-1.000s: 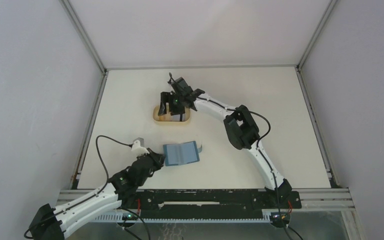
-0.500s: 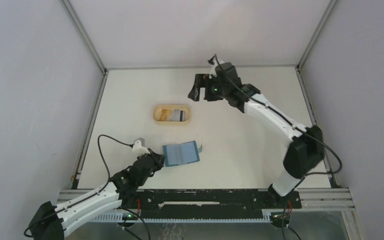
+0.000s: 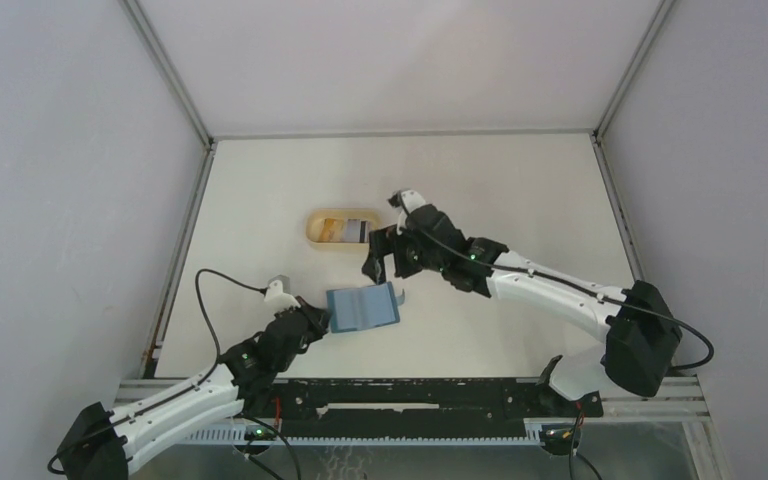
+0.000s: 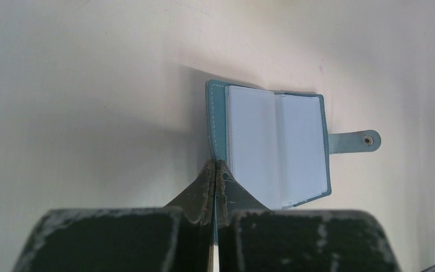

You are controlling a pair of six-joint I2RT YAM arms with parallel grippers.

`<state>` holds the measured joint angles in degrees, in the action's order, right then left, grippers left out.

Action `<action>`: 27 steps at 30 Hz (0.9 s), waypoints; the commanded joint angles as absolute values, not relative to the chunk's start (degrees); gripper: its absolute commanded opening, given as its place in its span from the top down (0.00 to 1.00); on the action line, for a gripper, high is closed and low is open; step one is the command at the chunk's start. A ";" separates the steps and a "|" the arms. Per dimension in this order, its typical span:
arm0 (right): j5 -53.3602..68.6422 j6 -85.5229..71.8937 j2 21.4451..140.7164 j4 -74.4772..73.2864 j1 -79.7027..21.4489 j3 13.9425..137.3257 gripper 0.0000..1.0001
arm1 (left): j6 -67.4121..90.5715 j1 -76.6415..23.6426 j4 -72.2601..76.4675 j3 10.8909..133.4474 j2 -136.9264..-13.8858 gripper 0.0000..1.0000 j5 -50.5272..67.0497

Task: Take the credit cards out of the card holder

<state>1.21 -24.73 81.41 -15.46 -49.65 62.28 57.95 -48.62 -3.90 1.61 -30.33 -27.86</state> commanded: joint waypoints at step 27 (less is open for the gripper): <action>-11.21 -33.48 101.69 -8.46 -65.84 65.41 0.00 | 56.78 -48.35 -4.06 -0.40 -29.71 1.00 -27.33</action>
